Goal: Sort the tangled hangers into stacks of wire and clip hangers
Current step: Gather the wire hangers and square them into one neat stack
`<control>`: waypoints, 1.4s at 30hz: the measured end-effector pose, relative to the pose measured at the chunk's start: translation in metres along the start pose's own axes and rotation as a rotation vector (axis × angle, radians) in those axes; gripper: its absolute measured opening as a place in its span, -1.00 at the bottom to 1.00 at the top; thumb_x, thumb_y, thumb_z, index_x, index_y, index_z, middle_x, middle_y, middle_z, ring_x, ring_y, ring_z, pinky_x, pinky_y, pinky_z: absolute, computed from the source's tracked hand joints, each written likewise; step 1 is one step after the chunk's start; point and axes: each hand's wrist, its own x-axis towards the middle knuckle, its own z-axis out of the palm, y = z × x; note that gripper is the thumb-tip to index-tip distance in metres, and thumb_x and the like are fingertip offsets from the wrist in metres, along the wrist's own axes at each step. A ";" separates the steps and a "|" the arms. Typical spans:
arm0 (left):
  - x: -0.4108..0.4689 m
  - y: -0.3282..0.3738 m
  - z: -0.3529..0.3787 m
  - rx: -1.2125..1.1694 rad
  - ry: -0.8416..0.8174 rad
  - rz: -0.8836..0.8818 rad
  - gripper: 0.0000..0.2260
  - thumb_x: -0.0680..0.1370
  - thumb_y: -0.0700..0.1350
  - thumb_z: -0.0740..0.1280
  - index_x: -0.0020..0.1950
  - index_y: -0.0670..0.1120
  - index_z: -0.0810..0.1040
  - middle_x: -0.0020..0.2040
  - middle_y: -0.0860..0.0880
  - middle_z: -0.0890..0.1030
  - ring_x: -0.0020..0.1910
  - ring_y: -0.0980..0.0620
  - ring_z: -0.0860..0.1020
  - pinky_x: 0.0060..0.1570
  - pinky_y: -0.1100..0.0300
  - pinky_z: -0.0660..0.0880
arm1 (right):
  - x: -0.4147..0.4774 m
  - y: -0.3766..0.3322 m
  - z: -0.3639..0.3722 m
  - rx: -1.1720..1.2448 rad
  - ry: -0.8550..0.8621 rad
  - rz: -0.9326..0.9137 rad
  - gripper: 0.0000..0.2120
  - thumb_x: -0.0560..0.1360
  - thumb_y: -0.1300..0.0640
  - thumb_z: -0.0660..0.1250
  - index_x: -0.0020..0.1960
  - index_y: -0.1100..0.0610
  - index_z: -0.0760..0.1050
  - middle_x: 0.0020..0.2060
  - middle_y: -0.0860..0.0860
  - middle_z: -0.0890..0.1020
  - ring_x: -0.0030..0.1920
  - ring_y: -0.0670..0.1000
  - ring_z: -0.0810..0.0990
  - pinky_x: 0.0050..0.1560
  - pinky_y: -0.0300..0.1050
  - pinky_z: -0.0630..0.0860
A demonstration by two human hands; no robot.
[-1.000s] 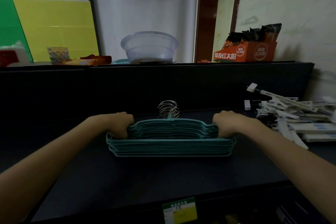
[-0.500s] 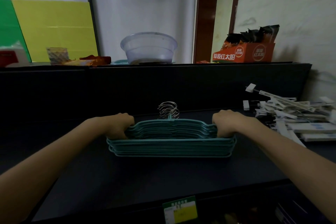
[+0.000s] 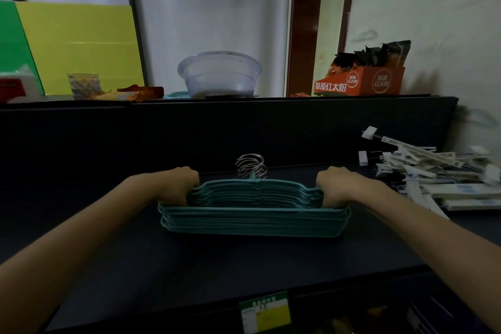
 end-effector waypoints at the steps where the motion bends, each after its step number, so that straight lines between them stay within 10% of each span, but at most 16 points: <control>1: 0.000 0.000 -0.001 -0.007 -0.005 0.004 -0.83 0.43 -0.10 0.41 -0.08 -0.19 0.59 -0.14 -0.07 0.61 -0.17 0.01 0.57 -0.17 0.20 0.54 | 0.000 0.001 -0.001 0.018 -0.005 -0.005 -0.76 0.47 0.17 0.29 -0.34 0.08 0.34 -0.33 0.02 0.43 -0.34 -0.02 0.40 -0.33 -0.15 0.37; 32: -0.023 -0.027 -0.011 -0.370 -0.097 0.053 -0.87 0.47 -0.04 0.38 -0.09 -0.06 0.67 -0.18 0.03 0.69 -0.18 0.12 0.64 -0.11 0.22 0.58 | -0.004 0.020 -0.008 0.128 0.030 -0.147 -0.77 0.42 -0.03 0.41 -0.01 0.08 0.63 -0.36 -0.14 0.55 -0.33 -0.18 0.52 -0.34 -0.30 0.42; 36: -0.037 -0.033 0.011 -0.975 -0.024 -0.067 -0.65 0.44 0.20 0.25 -0.03 0.01 0.68 -0.04 0.04 0.70 -0.03 0.10 0.64 -0.09 0.28 0.55 | -0.015 0.035 0.015 0.497 0.045 -0.183 -0.72 0.49 -0.18 0.22 -0.08 -0.05 0.63 -0.21 -0.11 0.66 -0.24 -0.18 0.60 -0.24 -0.29 0.48; 42: -0.036 -0.006 0.055 -1.891 0.219 -0.252 -0.38 0.56 0.25 -0.06 0.02 -0.18 0.62 0.00 -0.18 0.67 0.02 -0.14 0.61 -0.04 0.01 0.46 | -0.025 0.027 0.067 1.695 0.100 -0.251 -0.73 0.46 0.00 0.22 0.14 -0.03 0.50 0.13 -0.12 0.62 0.11 -0.13 0.59 0.21 -0.12 0.45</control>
